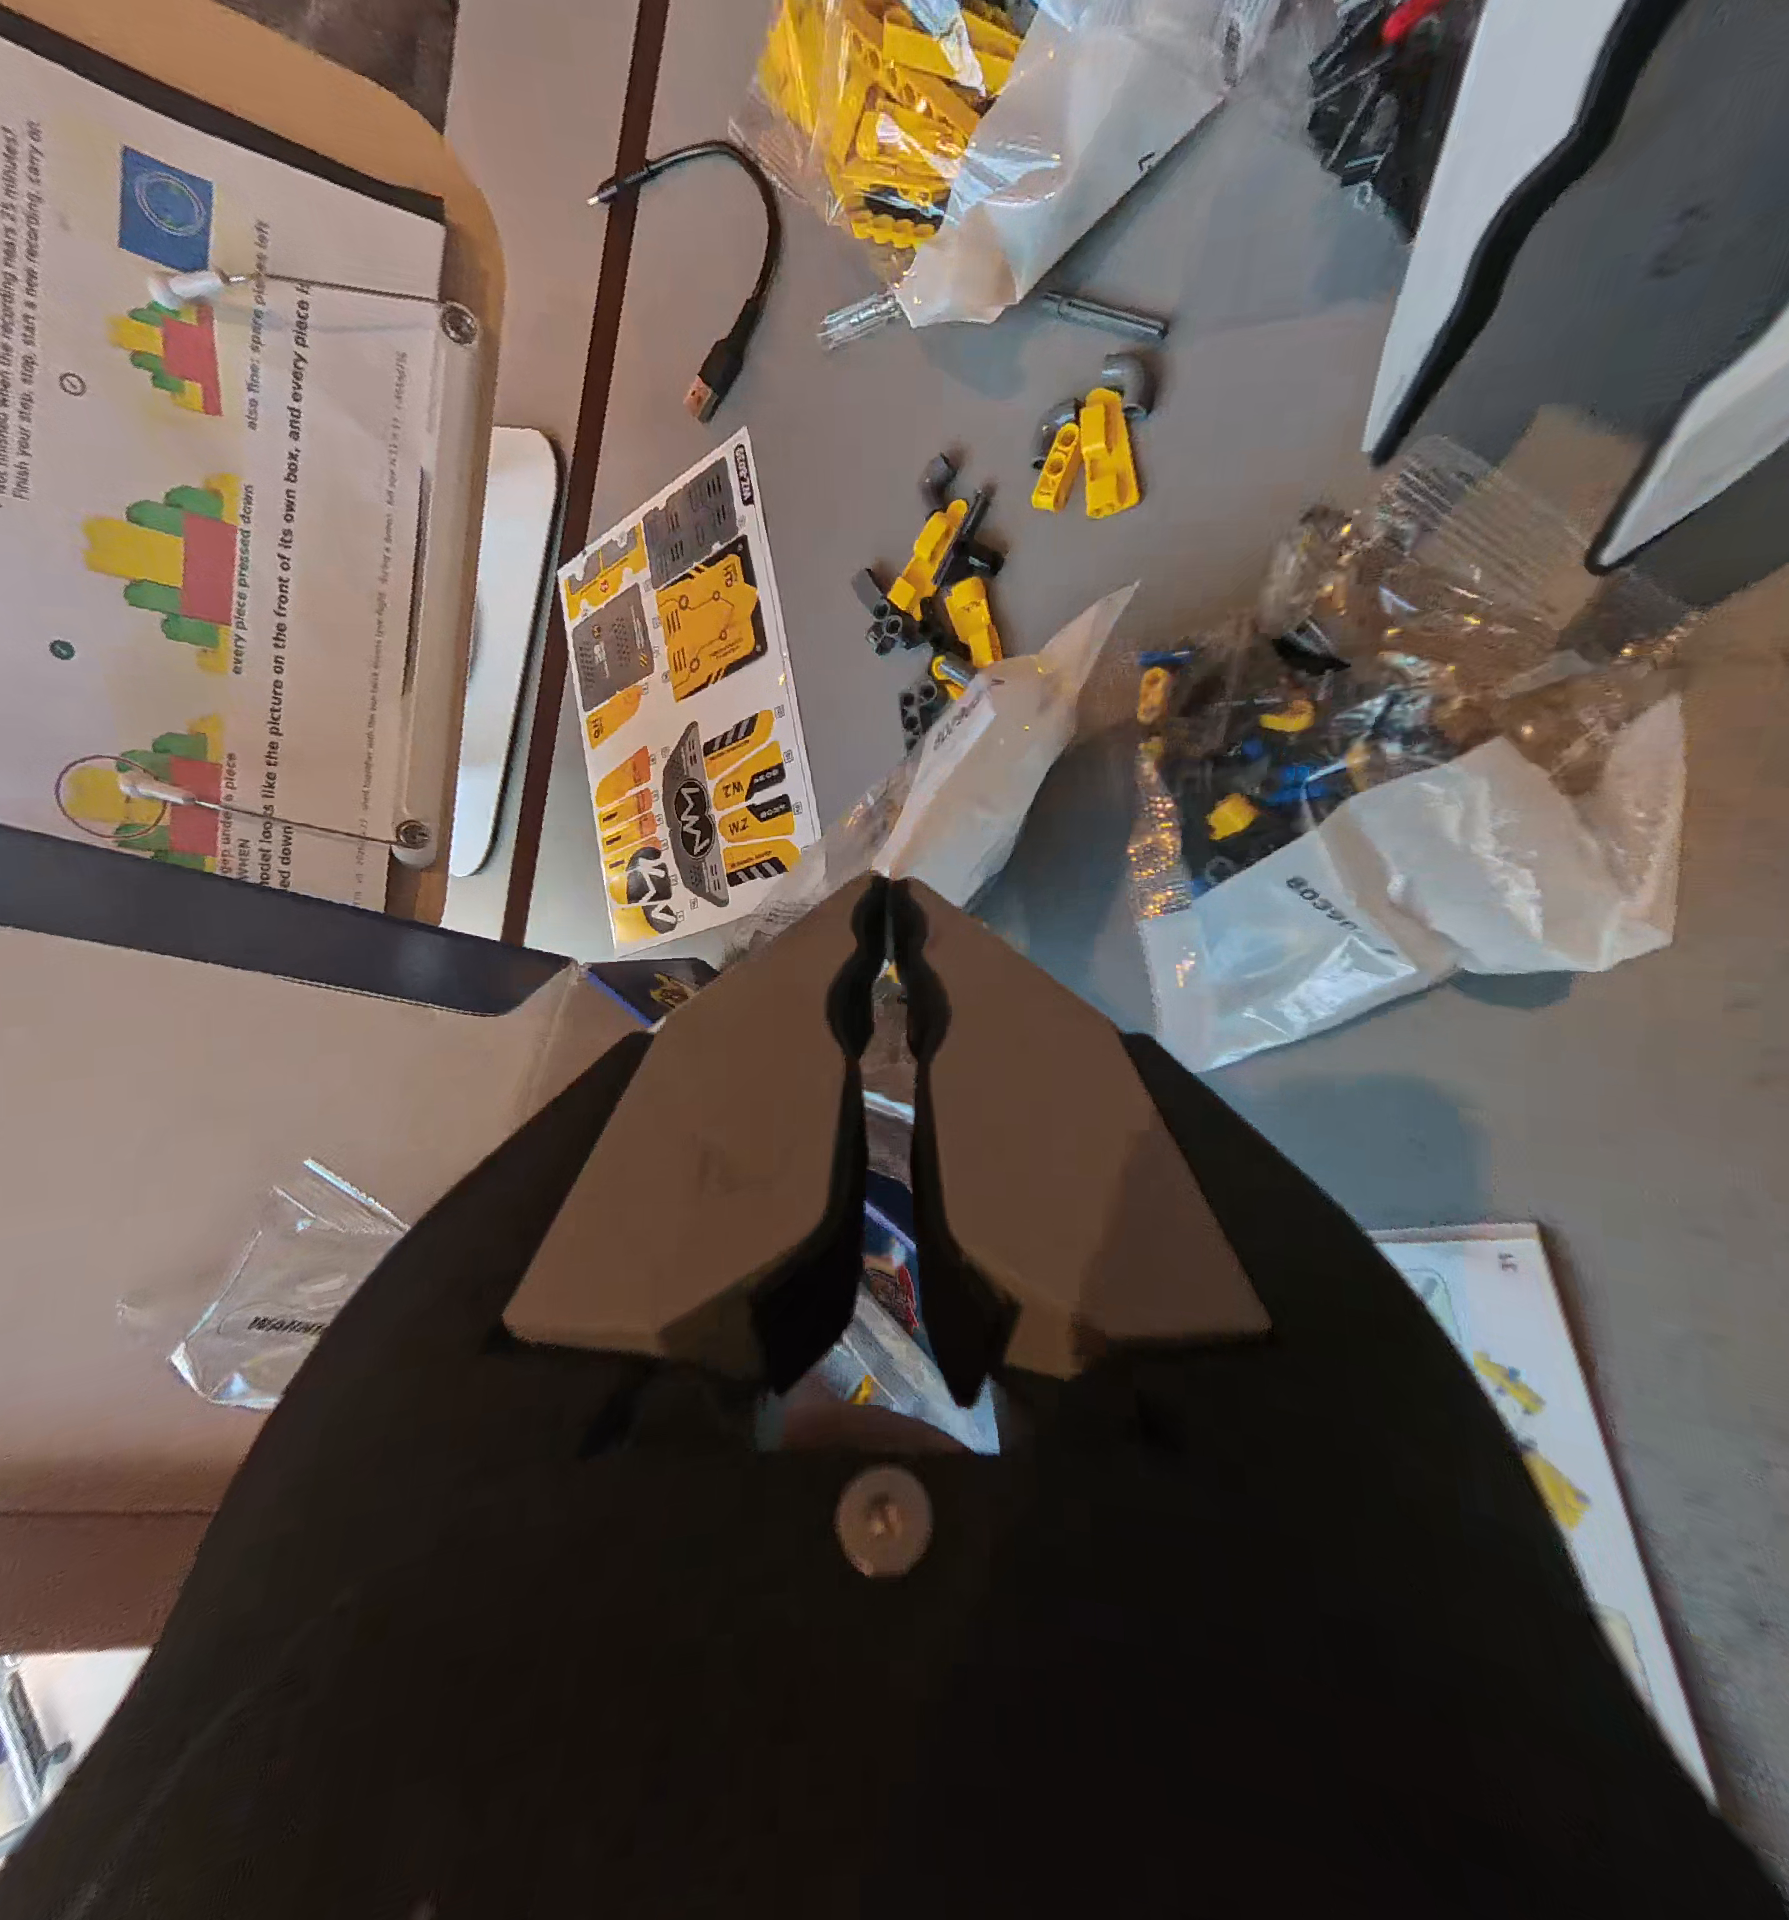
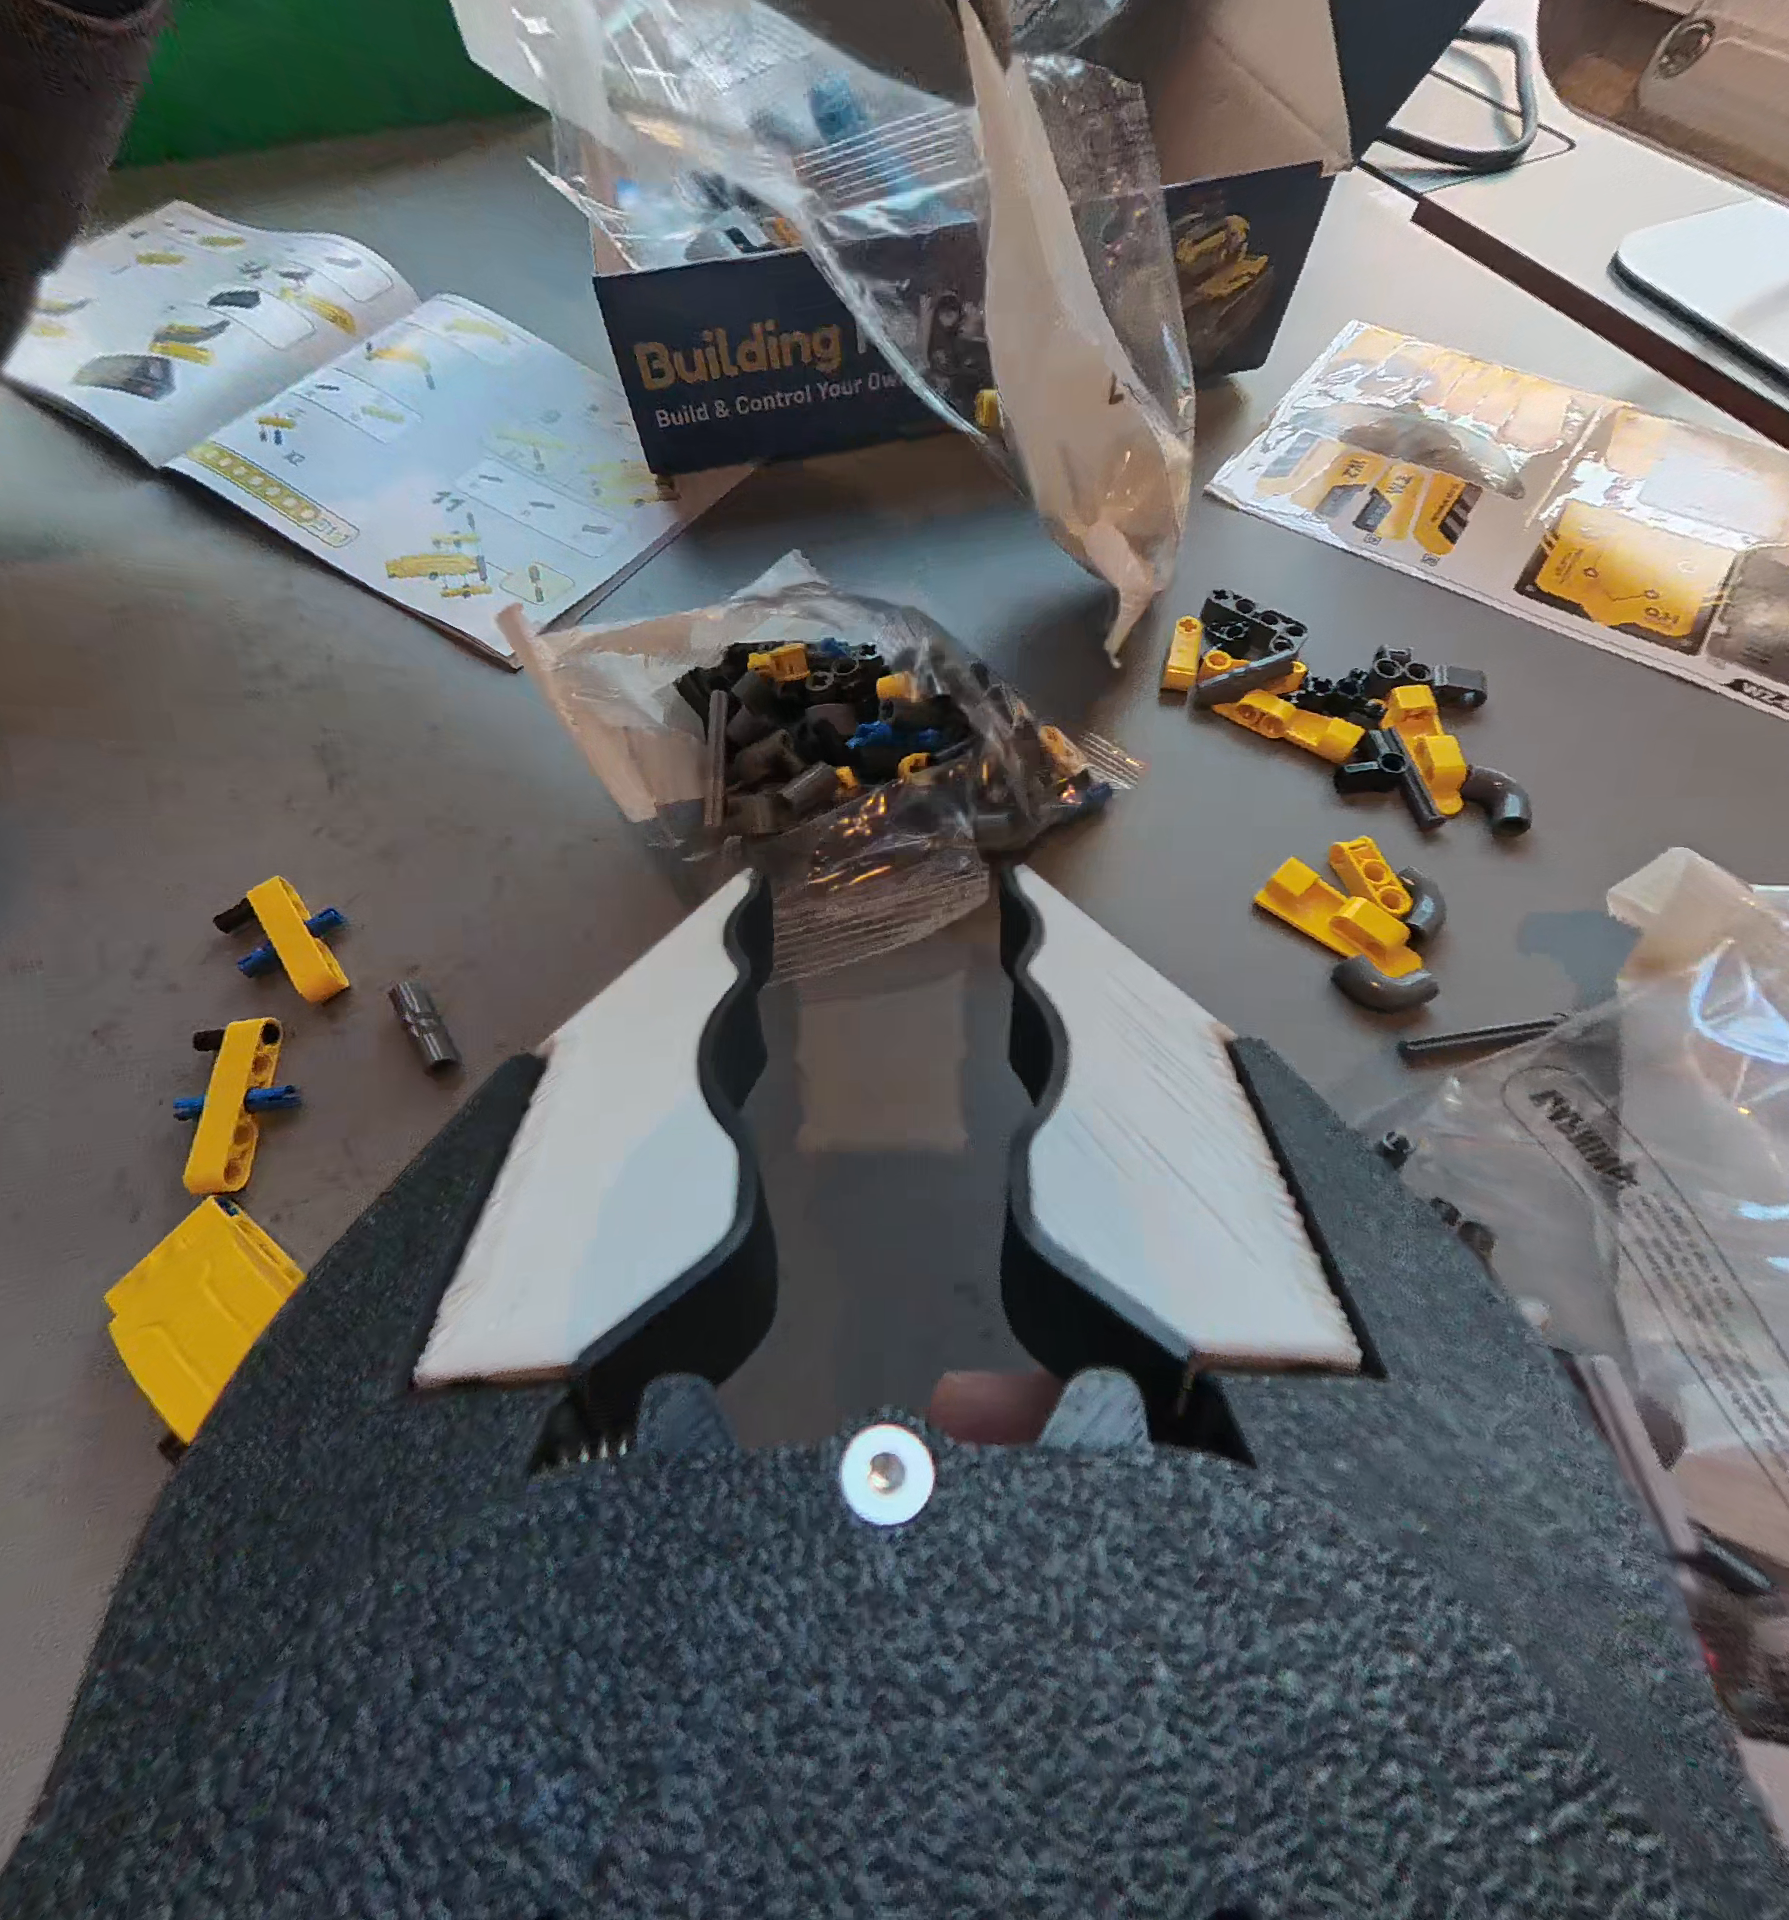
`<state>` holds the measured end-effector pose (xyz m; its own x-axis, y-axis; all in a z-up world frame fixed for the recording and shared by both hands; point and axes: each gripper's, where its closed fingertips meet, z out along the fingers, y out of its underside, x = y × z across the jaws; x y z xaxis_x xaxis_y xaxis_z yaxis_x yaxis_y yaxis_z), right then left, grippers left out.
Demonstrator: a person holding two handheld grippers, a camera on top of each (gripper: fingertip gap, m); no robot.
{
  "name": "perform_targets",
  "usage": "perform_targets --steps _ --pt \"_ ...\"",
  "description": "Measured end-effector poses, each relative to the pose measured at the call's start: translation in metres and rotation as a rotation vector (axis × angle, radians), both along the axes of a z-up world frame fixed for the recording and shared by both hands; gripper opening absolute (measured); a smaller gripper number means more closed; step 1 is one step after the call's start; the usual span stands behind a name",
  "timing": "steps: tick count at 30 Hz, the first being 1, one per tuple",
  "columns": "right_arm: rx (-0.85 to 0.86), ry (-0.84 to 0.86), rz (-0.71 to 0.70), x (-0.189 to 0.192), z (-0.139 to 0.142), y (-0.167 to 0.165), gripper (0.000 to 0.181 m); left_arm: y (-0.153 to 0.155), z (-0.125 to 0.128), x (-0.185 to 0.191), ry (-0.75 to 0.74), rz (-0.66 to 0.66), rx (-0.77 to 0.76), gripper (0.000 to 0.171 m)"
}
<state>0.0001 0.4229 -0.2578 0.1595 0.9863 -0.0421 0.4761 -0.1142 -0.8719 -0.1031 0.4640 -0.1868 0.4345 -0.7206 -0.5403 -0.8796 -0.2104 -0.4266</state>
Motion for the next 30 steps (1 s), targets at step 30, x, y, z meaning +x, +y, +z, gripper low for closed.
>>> perform_targets --steps 30 --pt "0.049 0.092 -0.012 -0.122 0.127 0.065 0.0 0.007 0.137 -0.041 -0.619 0.109 0.285 0.033"
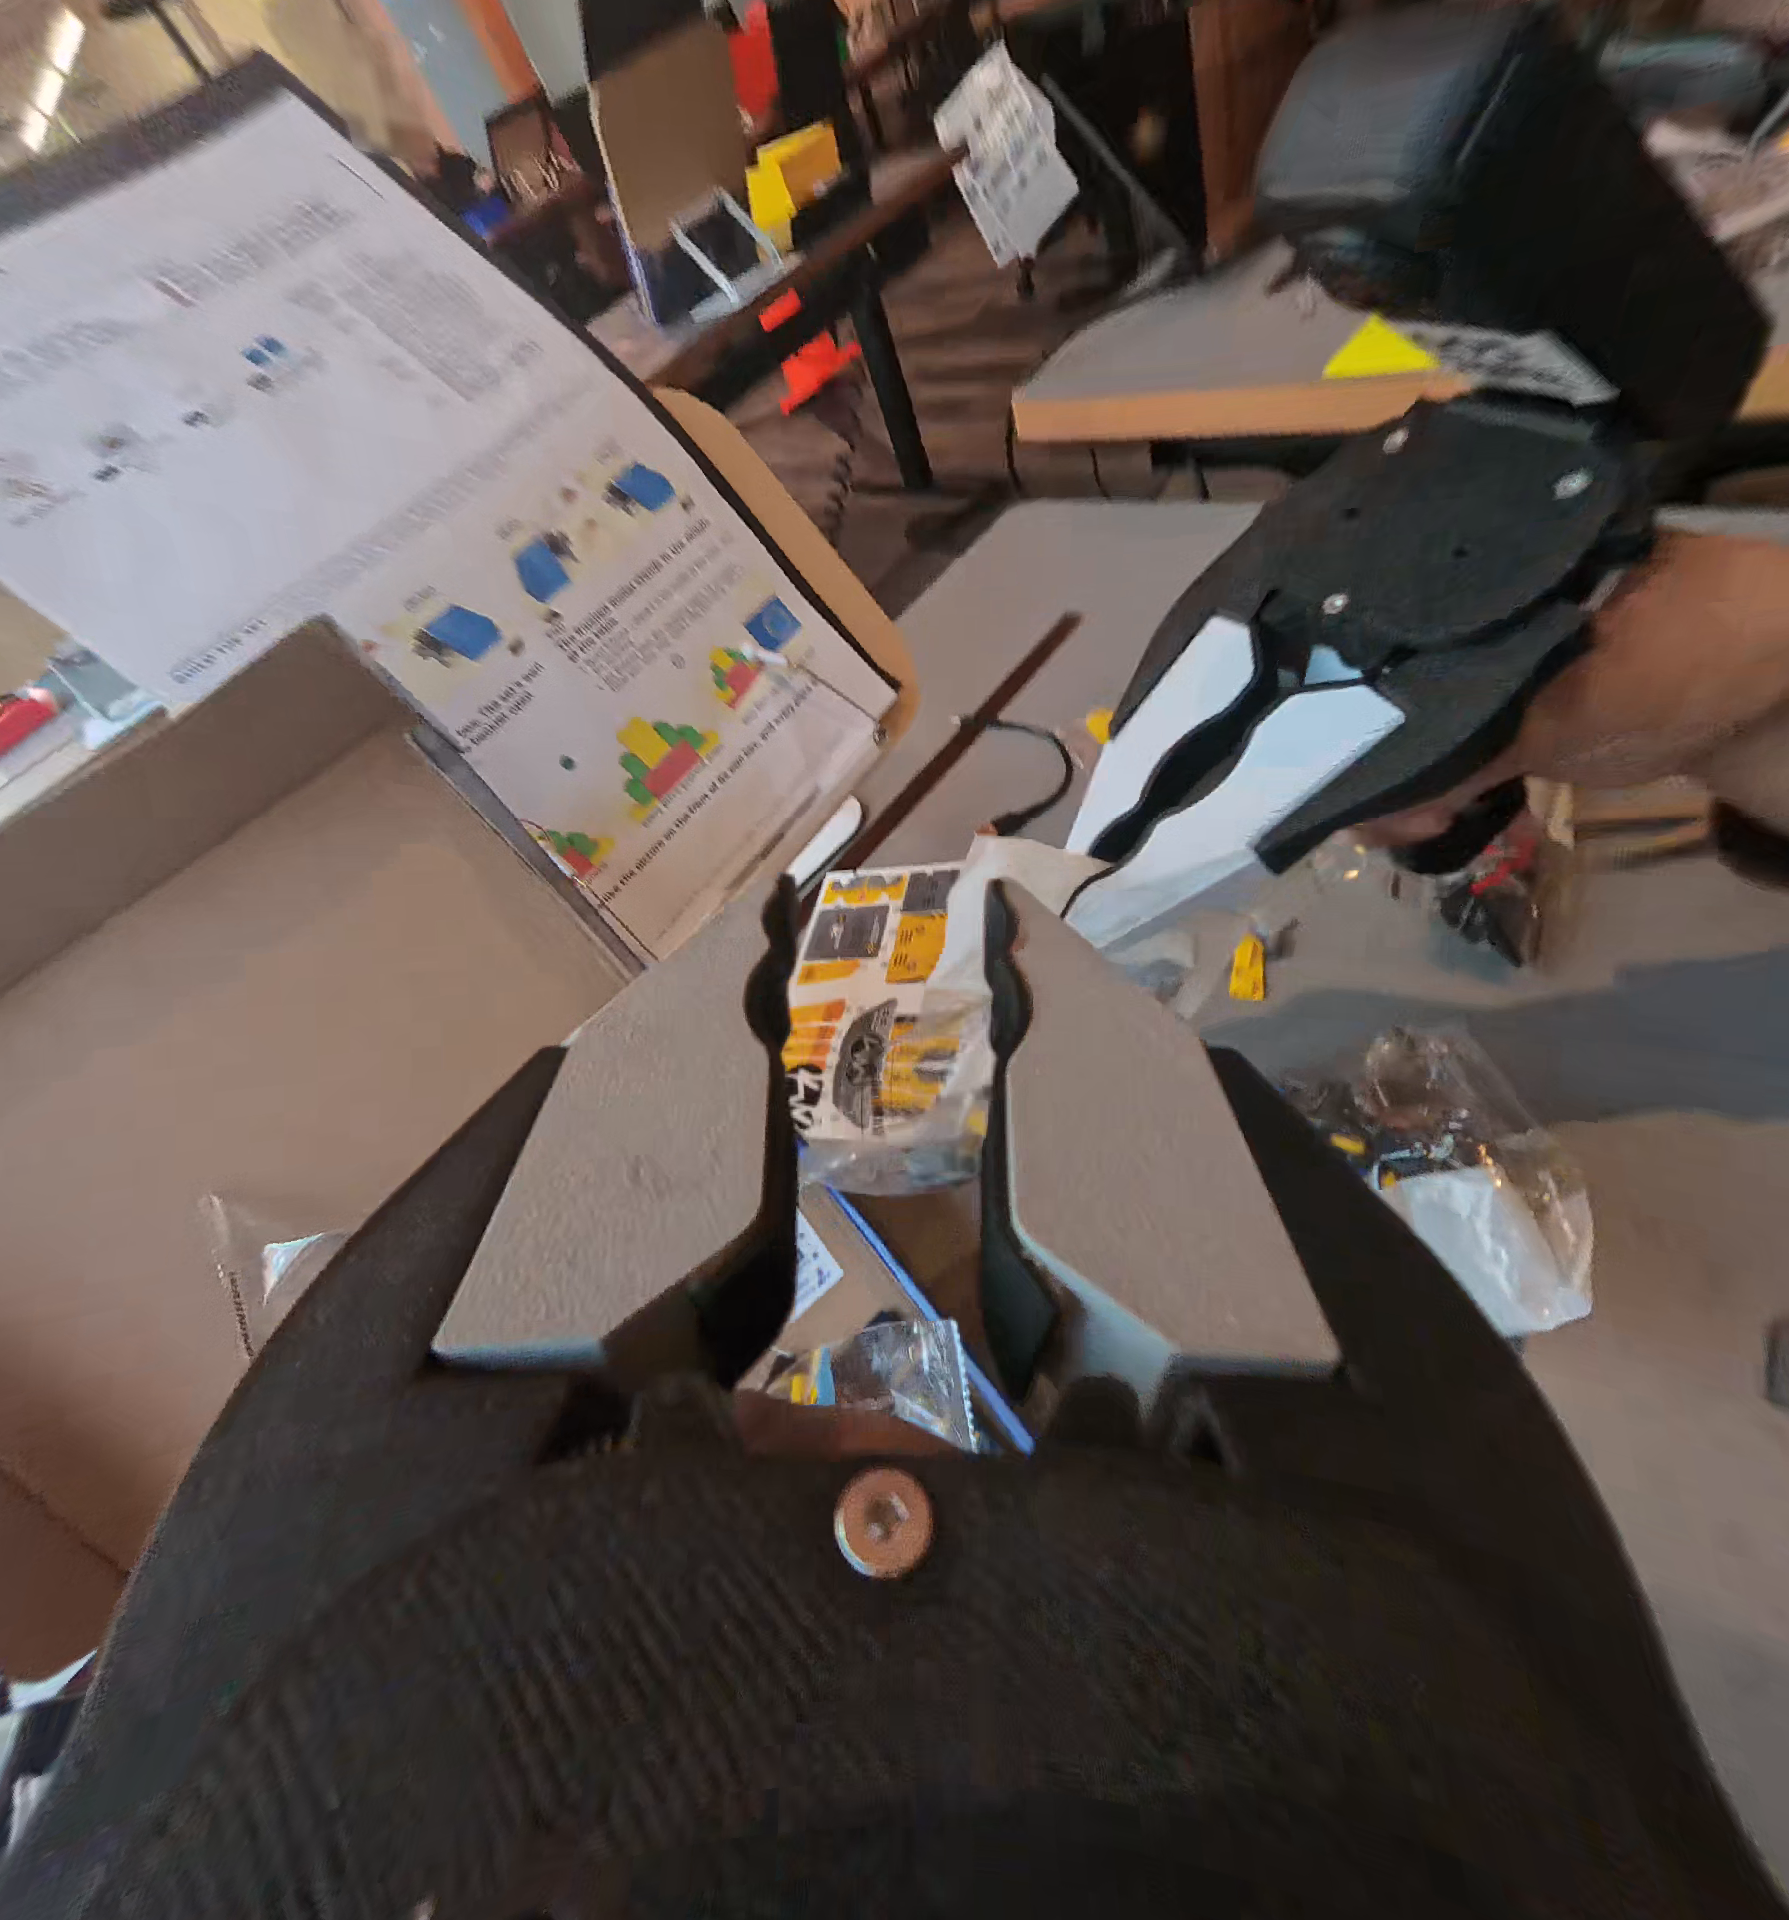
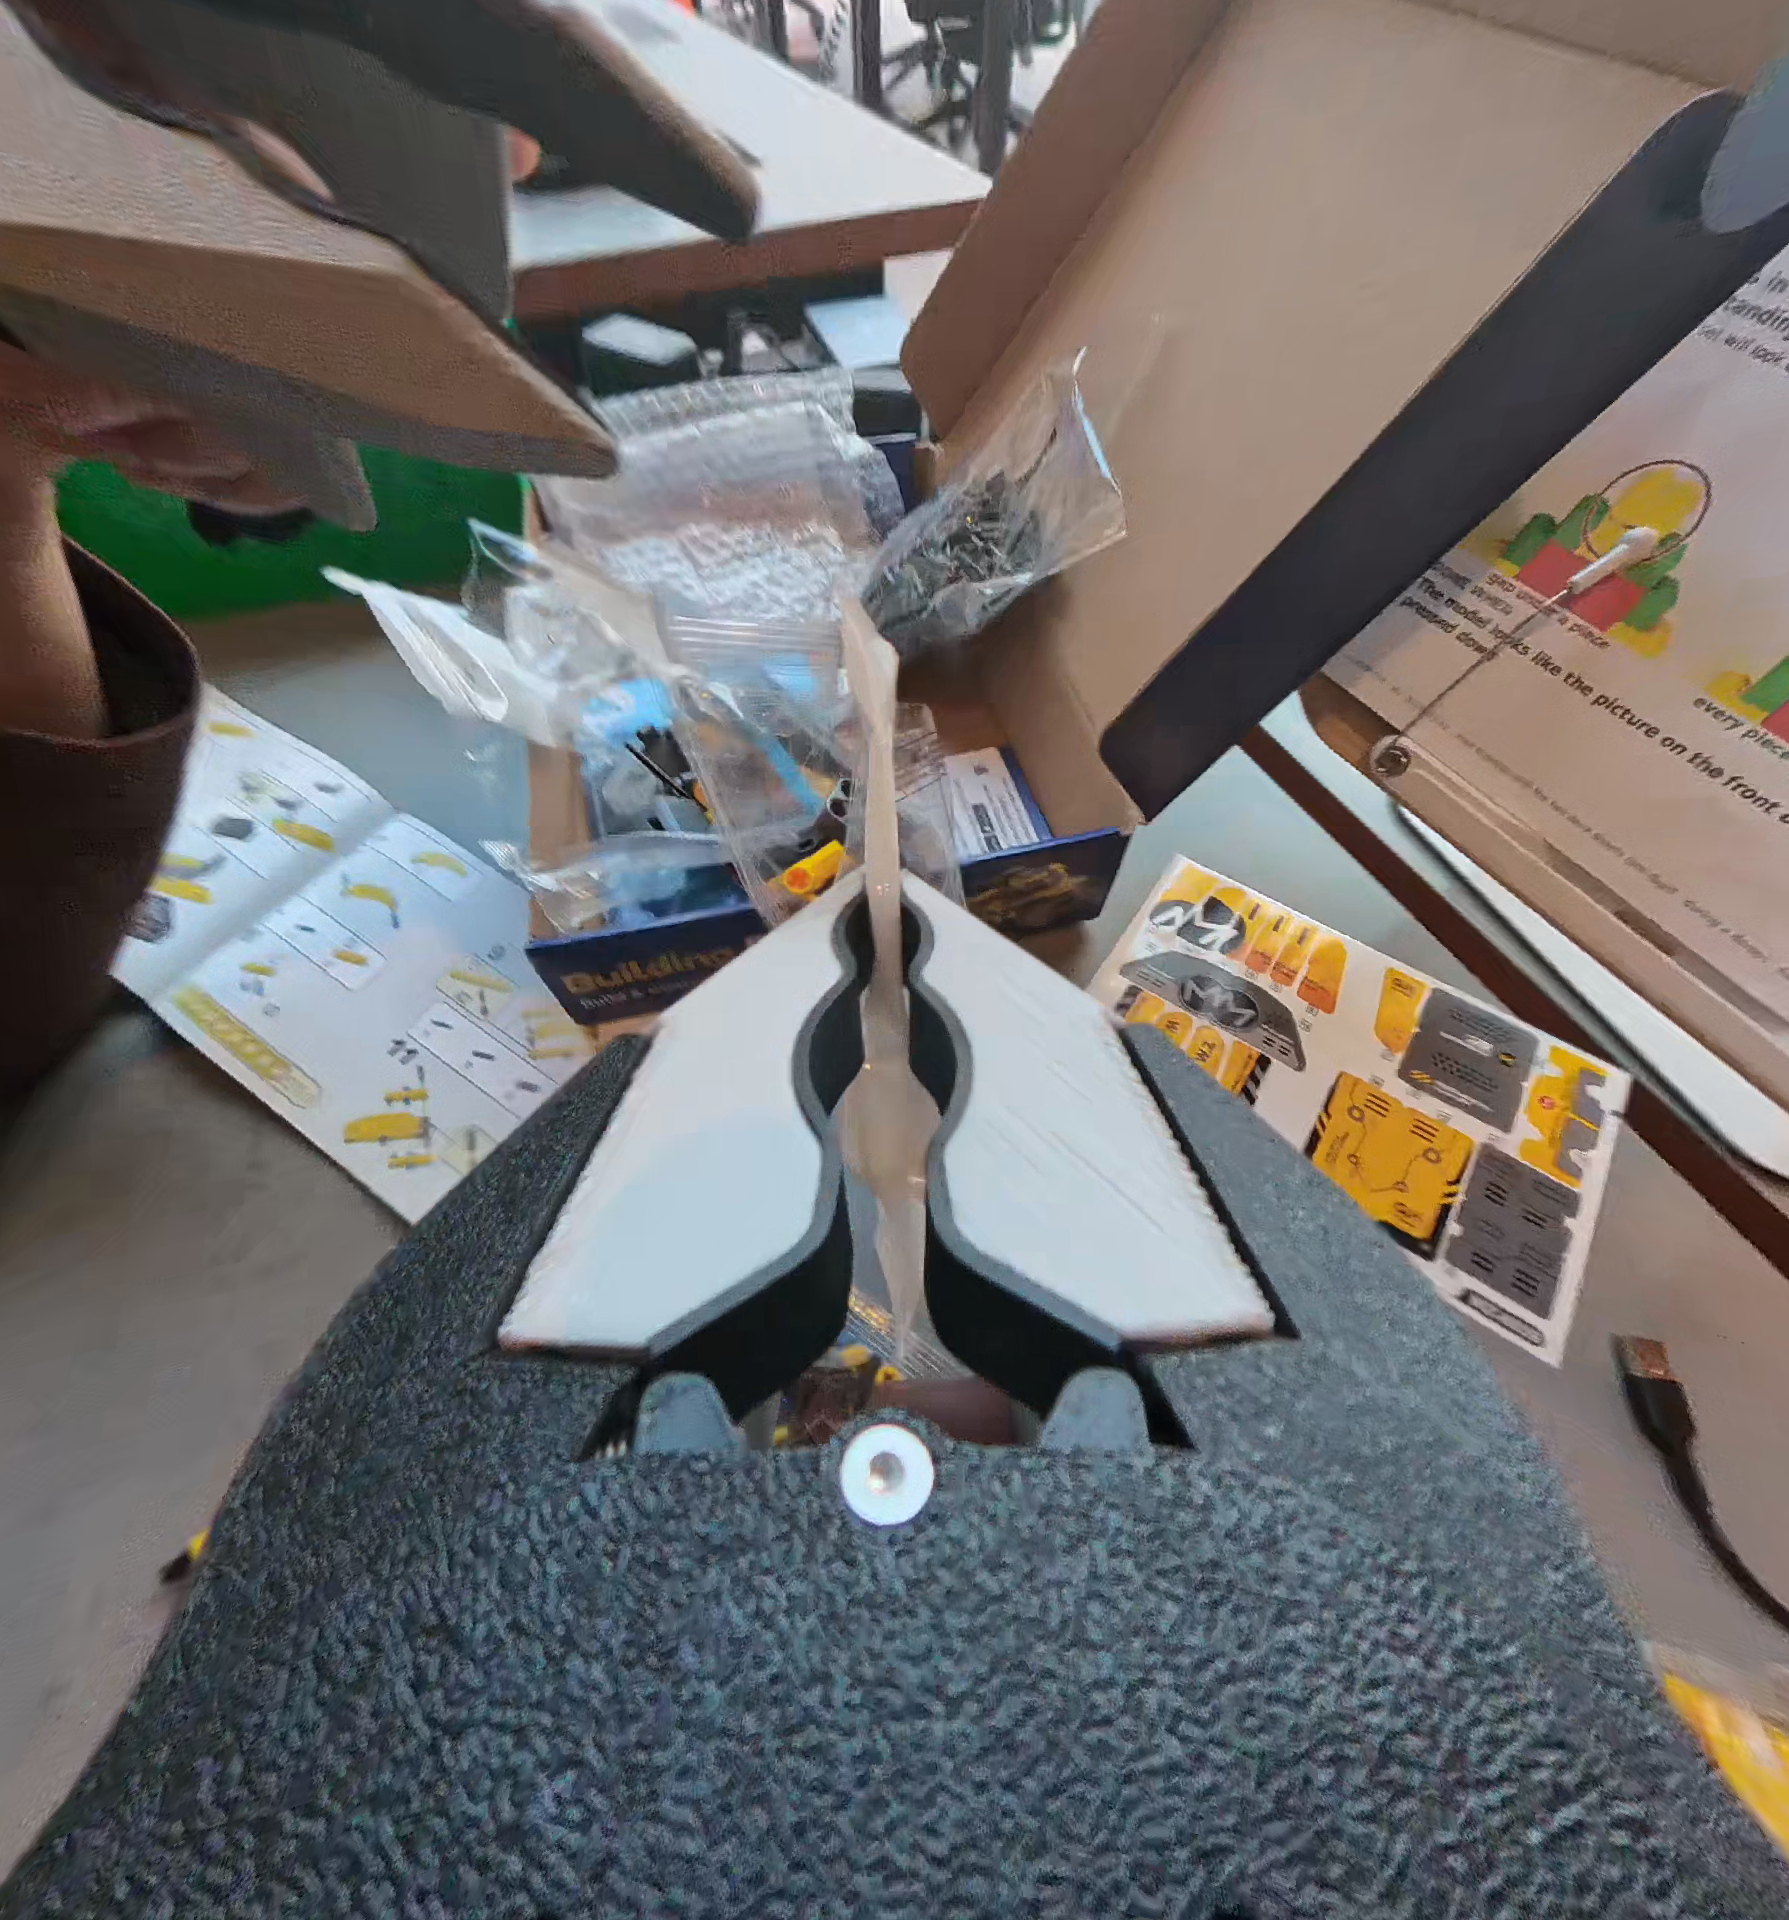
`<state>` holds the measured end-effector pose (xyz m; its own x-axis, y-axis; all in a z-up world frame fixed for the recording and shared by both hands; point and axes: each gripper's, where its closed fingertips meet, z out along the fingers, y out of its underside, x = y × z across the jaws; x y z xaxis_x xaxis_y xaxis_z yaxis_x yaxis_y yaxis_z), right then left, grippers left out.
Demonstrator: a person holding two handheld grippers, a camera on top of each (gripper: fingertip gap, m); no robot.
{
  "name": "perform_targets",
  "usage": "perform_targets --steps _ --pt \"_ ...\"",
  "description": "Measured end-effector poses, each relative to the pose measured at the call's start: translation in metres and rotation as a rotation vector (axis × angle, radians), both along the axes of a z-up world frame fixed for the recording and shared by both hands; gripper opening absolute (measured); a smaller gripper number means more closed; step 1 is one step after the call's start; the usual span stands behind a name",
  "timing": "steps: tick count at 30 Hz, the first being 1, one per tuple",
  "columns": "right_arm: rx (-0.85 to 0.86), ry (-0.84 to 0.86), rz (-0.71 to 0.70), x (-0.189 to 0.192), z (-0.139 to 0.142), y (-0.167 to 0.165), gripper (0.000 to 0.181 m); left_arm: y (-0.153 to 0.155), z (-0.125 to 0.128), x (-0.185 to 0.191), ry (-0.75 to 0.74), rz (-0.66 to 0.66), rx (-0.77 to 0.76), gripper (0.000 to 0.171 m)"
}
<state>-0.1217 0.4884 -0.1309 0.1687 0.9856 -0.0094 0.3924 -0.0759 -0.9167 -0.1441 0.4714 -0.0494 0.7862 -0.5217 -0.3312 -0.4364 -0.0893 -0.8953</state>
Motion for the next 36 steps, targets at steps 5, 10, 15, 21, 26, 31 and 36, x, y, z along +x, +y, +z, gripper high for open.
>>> perform_targets --steps 5,10,15,21,26,31,36 --pt "-0.17 0.193 0.054 0.011 0.042 0.005 0.0 -0.01 0.02 -0.025 -0.116 -0.002 0.067 0.046" --pt "-0.297 0.345 0.119 0.03 0.074 -0.001 0.0 -0.009 -0.004 -0.032 -0.18 -0.059 -0.074 0.062" --pt "-0.439 0.496 0.194 0.046 0.105 -0.009 0.0 -0.005 -0.041 -0.001 -0.153 -0.201 -0.204 0.066" --pt "-0.565 0.584 0.259 0.054 0.122 -0.017 0.0 -0.015 -0.049 0.046 -0.168 -0.378 -0.217 0.054" --pt "-0.592 0.589 0.234 0.051 0.121 -0.015 0.0 -0.021 -0.032 0.054 -0.271 -0.445 -0.198 0.02" --pt "-0.579 0.564 0.201 0.048 0.122 -0.018 0.0 -0.029 -0.027 0.051 -0.293 -0.485 -0.219 0.014" --pt "-0.534 0.563 0.174 0.049 0.126 -0.019 0.0 -0.031 -0.021 0.052 -0.347 -0.512 -0.232 0.011"
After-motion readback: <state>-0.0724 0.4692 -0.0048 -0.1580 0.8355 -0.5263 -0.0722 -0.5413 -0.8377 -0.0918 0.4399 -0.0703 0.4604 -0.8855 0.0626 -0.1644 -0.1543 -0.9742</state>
